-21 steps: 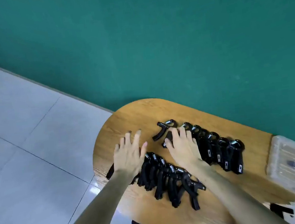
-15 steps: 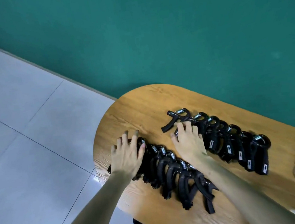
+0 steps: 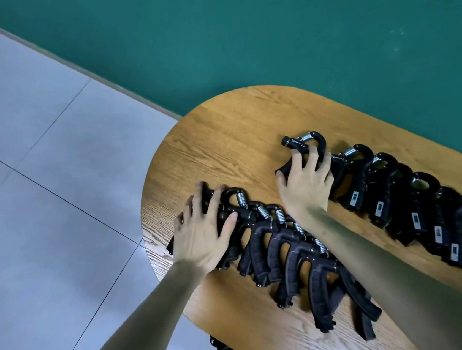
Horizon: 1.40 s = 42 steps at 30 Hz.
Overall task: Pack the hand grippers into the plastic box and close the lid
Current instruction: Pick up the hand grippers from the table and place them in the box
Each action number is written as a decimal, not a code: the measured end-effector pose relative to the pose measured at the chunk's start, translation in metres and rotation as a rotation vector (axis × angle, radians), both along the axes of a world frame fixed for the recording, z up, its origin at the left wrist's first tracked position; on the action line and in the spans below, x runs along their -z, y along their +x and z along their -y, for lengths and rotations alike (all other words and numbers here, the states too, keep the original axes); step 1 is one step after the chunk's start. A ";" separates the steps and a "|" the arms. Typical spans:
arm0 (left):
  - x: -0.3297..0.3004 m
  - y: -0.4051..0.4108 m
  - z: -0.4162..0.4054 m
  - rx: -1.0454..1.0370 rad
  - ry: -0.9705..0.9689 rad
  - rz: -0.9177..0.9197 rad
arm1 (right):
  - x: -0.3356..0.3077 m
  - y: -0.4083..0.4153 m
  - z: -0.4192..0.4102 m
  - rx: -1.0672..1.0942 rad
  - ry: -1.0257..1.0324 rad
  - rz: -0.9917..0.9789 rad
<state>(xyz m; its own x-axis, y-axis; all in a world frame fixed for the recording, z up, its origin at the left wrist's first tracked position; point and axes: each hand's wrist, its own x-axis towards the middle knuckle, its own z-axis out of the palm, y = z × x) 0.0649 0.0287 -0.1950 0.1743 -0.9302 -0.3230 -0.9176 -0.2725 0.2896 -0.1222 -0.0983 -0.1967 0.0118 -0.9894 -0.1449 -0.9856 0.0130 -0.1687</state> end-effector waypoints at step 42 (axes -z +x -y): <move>-0.021 0.012 -0.006 0.142 -0.101 0.108 | -0.031 -0.004 -0.018 -0.146 0.007 0.129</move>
<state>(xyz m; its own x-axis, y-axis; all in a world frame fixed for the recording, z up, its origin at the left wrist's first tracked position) 0.0769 0.0346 -0.1740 0.0679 -0.9746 -0.2133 -0.9720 -0.1129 0.2063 -0.1263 -0.0808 -0.1658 0.1741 -0.9748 -0.1395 -0.9473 -0.1271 -0.2940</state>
